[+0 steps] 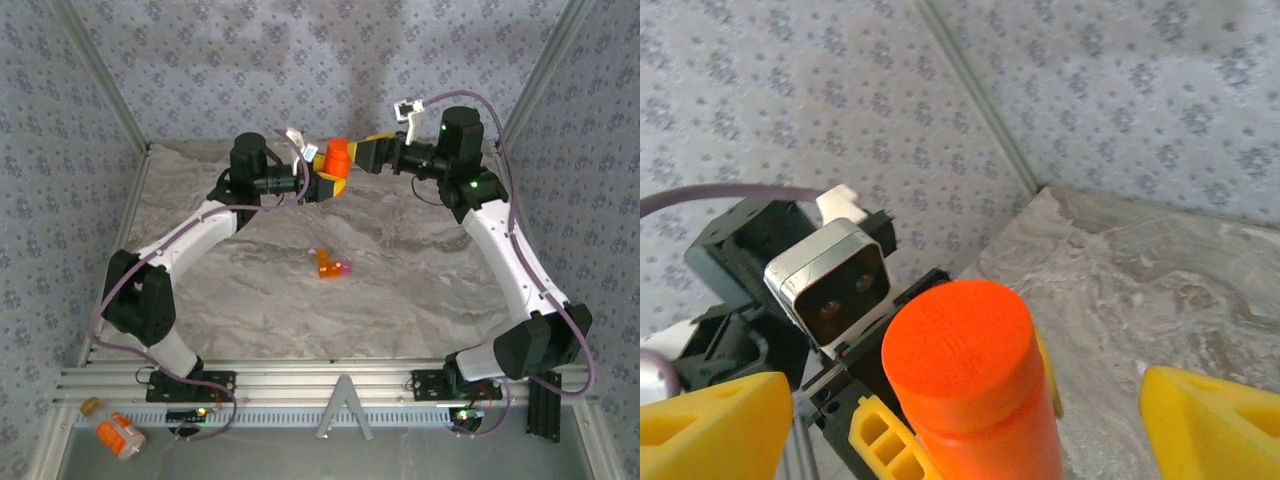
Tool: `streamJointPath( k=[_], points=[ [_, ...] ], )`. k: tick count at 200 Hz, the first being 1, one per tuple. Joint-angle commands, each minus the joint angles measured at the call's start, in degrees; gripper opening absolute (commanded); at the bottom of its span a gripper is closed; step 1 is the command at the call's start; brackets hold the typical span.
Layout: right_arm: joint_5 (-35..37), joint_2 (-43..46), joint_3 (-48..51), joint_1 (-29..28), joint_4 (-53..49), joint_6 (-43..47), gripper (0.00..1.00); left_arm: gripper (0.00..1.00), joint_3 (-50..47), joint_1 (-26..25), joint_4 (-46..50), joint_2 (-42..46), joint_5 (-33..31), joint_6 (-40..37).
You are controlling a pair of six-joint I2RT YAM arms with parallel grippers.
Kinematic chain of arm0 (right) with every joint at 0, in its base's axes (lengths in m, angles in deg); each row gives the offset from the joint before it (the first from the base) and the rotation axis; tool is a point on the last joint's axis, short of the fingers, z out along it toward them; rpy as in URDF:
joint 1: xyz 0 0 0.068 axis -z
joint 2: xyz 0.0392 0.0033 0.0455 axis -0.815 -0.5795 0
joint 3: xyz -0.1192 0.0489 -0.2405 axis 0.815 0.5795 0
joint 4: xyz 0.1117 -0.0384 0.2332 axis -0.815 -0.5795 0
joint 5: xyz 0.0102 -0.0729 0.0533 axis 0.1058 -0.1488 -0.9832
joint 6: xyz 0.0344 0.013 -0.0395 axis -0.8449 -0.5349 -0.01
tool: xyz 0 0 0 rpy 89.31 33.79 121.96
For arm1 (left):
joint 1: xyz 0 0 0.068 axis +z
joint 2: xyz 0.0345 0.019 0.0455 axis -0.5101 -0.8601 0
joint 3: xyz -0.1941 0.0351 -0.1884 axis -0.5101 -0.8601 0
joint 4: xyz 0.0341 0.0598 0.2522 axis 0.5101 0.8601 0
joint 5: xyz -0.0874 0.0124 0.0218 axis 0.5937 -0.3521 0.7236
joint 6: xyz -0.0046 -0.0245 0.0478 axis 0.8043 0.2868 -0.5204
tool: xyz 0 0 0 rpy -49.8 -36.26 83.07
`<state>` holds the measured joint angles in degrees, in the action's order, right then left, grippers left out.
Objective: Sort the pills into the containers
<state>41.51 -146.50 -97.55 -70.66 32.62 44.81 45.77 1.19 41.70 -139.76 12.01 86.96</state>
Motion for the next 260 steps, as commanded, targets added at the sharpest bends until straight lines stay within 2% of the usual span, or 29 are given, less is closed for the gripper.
streamJointPath(
  k=[1,33,52,68,97,107,131,159,188,208,226,237,260],
  points=[
    [-4.56,-2.22,-4.52,-1.15,-4.91,3.97,0.91,0.00,3.73,-0.53,-1.36,-0.50,8.29,1.95],
    [-3.40,-4.52,-7.80,-3.07,-8.08,5.95,0.89,0.00,4.39,-0.58,-0.60,-0.71,9.31,2.06],
    [-3.32,-5.20,-8.43,-3.54,-7.99,6.01,0.83,0.00,4.44,-0.57,-0.39,-0.82,9.57,2.07],
    [-3.50,-5.55,-8.69,-3.83,-7.75,5.85,0.73,0.00,4.48,-0.64,-0.27,-0.88,9.67,2.08],
    [-2.98,-5.70,-8.28,-4.08,-7.70,5.59,0.45,0.00,4.75,-0.75,-0.42,-1.15,9.21,2.17],
    [-2.38,-5.51,-7.65,-4.34,-7.23,5.27,0.40,0.00,4.67,-0.83,-0.80,-1.15,8.51,2.32],
    [3.73,-4.46,-4.79,-6.35,-6.08,3.56,0.35,0.00,4.07,-1.38,-2.22,-0.86,4.50,2.69],
    [17.18,-3.50,-0.29,-10.14,-3.44,-0.38,0.32,0.00,2.64,-4.20,0.11,0.84,-6.33,-2.77],
    [28.07,-3.01,5.07,-13.65,2.60,-6.42,0.33,0.00,1.67,-8.98,3.96,2.23,-19.52,-10.79],
    [29.74,-3.33,7.13,-13.96,6.97,-9.73,0.35,0.00,0.45,-10.61,2.61,2.34,-24.27,-12.15],
    [28.06,-2.73,6.97,-12.76,7.39,-9.38,0.56,0.00,-0.04,-10.16,1.96,2.11,-24.35,-11.53],
    [26.17,-1.46,7.22,-10.73,7.34,-9.12,0.69,0.00,-0.25,-9.08,1.79,2.10,-22.31,-10.74],
    [19.69,3.32,10.15,-4.93,9.89,-8.13,0.83,0.00,-0.69,-5.56,-0.59,2.02,-15.68,-6.54]
  ],
)
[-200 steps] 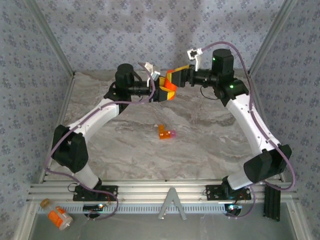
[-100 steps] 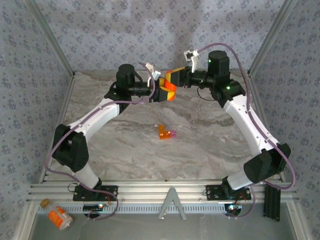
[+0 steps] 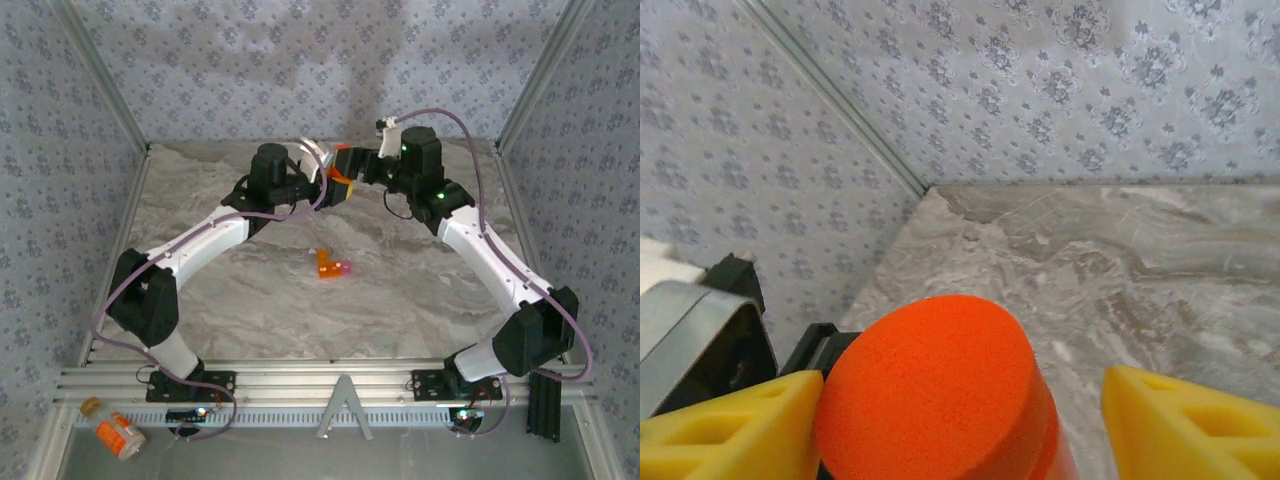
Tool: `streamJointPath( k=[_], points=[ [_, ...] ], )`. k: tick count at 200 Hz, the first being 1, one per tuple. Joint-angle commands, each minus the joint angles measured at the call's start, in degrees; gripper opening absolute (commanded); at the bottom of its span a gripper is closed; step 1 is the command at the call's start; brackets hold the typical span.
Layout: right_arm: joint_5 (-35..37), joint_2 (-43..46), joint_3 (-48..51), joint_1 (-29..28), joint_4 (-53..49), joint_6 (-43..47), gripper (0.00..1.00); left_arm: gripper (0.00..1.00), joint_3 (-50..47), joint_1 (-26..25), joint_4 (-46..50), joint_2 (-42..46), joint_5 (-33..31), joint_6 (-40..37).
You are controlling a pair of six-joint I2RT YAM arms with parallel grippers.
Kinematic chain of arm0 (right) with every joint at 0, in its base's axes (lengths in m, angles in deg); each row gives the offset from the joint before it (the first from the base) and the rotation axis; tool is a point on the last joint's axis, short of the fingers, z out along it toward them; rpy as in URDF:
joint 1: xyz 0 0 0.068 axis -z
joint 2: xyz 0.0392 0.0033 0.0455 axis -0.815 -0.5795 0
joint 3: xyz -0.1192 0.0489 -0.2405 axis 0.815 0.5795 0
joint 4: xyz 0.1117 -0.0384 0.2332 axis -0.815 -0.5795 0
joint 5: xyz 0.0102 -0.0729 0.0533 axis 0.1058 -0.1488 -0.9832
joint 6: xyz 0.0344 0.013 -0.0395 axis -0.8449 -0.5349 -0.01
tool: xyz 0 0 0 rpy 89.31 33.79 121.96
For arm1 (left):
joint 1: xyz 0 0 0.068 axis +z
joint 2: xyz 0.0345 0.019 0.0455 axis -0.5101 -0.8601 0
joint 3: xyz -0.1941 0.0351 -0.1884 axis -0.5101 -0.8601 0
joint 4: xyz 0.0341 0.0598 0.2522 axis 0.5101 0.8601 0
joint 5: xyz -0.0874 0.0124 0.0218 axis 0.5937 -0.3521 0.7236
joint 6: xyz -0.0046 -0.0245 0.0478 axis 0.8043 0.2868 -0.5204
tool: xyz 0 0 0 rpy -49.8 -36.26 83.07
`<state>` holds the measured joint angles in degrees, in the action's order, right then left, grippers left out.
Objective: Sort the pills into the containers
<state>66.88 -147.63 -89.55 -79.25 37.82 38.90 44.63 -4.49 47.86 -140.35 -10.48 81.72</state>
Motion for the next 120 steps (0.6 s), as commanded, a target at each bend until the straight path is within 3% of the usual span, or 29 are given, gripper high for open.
streamJointPath(
  k=[1,18,45,81,120],
  points=[
    [-6.12,4.73,2.26,3.88,4.71,-2.10,0.84,0.00,0.44,0.33,-6.83,2.61,7.14,-1.12],
    [-12.81,7.43,2.71,7.80,3.41,0.40,0.92,0.00,0.73,2.45,-7.87,2.22,13.23,1.43],
    [-22.43,6.79,-0.68,10.68,-2.33,5.47,0.94,0.00,2.84,3.58,-6.07,1.51,20.40,2.25],
    [-26.88,4.17,-4.08,9.49,-6.07,8.10,0.95,0.00,5.23,3.60,-2.82,1.03,25.80,1.91],
    [-26.32,2.03,-6.74,5.51,-9.80,11.70,0.95,0.00,7.53,3.41,-0.34,-0.03,29.53,2.15]
  ],
)
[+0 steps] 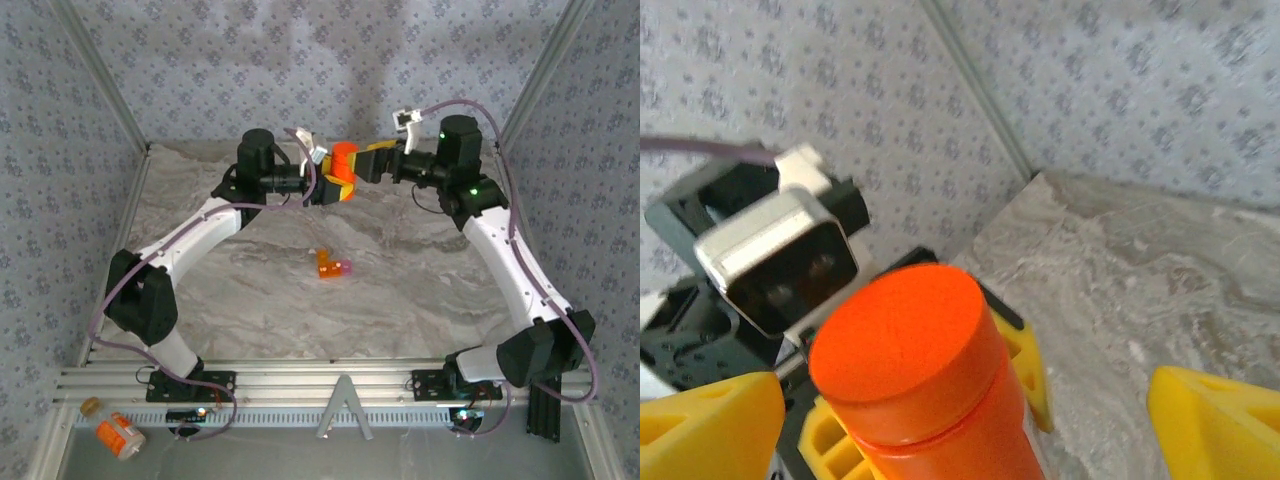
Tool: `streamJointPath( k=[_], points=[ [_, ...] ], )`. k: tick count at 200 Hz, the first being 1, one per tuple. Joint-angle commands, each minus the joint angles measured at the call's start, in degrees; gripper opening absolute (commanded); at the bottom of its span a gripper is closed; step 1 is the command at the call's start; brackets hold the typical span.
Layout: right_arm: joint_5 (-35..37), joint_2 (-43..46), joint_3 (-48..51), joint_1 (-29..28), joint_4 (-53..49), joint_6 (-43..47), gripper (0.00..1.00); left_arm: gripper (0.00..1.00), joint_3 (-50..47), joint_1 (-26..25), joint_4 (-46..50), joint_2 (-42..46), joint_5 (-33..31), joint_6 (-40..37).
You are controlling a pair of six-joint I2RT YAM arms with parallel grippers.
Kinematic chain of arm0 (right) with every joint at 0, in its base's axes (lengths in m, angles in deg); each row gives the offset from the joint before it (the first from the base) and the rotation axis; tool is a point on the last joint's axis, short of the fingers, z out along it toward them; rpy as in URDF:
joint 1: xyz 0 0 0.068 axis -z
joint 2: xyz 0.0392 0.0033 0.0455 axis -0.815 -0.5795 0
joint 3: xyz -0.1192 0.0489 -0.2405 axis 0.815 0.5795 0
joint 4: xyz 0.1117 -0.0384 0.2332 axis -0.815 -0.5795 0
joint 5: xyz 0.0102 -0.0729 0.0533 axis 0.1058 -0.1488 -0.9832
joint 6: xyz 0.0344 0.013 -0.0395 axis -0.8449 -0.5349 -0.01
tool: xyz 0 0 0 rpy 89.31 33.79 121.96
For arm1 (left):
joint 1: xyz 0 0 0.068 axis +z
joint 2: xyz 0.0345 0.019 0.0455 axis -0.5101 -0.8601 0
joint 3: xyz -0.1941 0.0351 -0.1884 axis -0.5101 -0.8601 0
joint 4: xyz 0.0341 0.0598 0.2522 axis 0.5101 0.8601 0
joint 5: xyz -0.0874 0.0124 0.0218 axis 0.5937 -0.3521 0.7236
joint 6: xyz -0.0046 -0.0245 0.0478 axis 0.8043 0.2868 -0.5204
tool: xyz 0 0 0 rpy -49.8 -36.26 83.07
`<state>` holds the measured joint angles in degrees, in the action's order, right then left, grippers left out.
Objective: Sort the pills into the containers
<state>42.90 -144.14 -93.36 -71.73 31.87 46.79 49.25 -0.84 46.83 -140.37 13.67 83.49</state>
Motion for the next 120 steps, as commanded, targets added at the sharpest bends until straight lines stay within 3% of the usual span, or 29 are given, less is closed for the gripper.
streamJointPath(
  k=[1,54,95,108,120],
  points=[
    [-2.35,-1.47,-2.95,-2.01,-3.89,3.82,0.95,0.00,2.97,-0.23,0.74,-0.01,5.42,0.37],
    [-1.38,-3.59,-4.63,-3.89,-4.01,4.10,0.87,0.00,4.07,-0.73,3.23,-0.53,6.45,-0.68],
    [-1.57,-4.43,-5.15,-4.24,-4.09,3.84,0.49,0.00,4.26,-0.84,3.96,-0.78,6.46,-1.21],
    [-1.09,-4.32,-4.68,-4.32,-4.02,3.77,0.44,0.01,4.19,-0.85,4.39,-0.72,5.86,-1.47],
    [-0.07,-3.89,-3.55,-4.30,-3.75,3.75,0.40,0.10,3.88,-0.84,5.03,-0.48,4.74,-1.96]
  ],
)
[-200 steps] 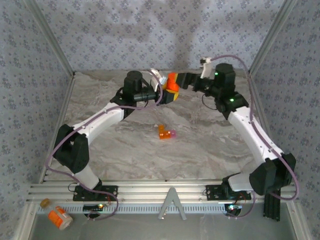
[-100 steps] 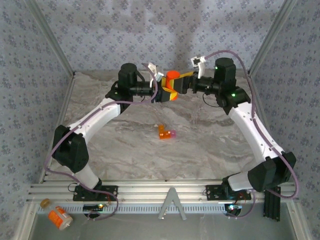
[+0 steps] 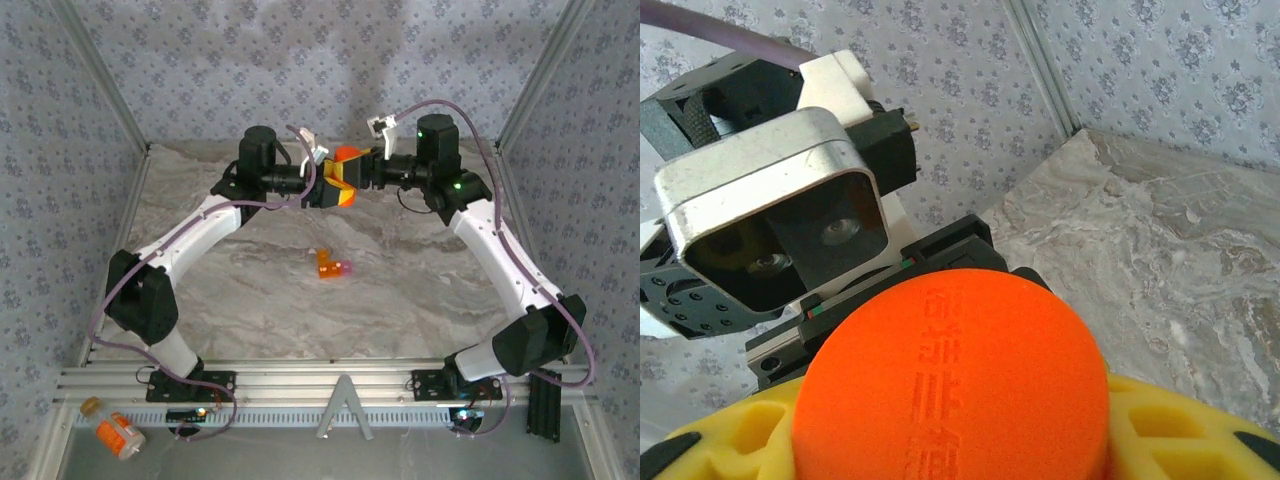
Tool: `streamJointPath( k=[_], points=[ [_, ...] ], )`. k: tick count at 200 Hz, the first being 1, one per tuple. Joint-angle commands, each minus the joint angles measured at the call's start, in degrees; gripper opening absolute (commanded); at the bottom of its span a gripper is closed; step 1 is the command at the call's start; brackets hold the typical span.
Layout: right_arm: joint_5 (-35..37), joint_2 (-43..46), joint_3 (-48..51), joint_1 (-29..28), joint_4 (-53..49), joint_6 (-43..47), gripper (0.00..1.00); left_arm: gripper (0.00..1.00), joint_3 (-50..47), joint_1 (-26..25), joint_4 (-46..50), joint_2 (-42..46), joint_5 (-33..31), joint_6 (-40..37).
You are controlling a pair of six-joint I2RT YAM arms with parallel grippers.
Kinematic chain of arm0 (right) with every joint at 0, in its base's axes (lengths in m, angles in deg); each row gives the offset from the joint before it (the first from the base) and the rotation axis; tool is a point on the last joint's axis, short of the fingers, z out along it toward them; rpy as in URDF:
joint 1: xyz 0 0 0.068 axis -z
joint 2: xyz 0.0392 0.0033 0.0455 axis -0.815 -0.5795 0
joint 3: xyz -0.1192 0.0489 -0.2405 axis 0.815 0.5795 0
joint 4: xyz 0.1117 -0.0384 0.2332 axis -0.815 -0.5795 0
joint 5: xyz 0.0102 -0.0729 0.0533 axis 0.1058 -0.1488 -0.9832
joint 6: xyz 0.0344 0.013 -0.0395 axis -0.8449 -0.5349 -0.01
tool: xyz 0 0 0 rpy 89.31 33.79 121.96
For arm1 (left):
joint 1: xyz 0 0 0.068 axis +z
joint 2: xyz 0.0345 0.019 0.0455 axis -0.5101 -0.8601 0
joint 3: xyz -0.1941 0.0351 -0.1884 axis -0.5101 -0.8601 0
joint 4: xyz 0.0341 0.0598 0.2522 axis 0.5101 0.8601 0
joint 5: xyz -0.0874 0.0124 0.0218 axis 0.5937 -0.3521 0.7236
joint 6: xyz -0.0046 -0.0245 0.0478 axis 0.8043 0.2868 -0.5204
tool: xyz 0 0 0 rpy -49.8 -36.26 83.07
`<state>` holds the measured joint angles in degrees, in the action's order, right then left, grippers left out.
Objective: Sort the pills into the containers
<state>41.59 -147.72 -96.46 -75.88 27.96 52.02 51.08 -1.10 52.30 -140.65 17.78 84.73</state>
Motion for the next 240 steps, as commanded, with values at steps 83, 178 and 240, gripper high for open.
streamJointPath(
  k=[83,178,240],
  points=[
    [31.75,8.63,19.66,2.08,7.84,-5.43,0.36,0.80,-18.09,0.78,-8.60,12.89,-19.33,-2.16],
    [55.29,11.48,47.85,-1.12,34.77,-4.45,0.36,1.00,-26.42,1.53,-7.55,20.29,-47.53,3.61],
    [67.58,5.82,54.91,-4.12,45.48,-5.78,0.36,1.00,-25.29,3.03,-2.44,18.92,-51.63,8.87]
  ],
)
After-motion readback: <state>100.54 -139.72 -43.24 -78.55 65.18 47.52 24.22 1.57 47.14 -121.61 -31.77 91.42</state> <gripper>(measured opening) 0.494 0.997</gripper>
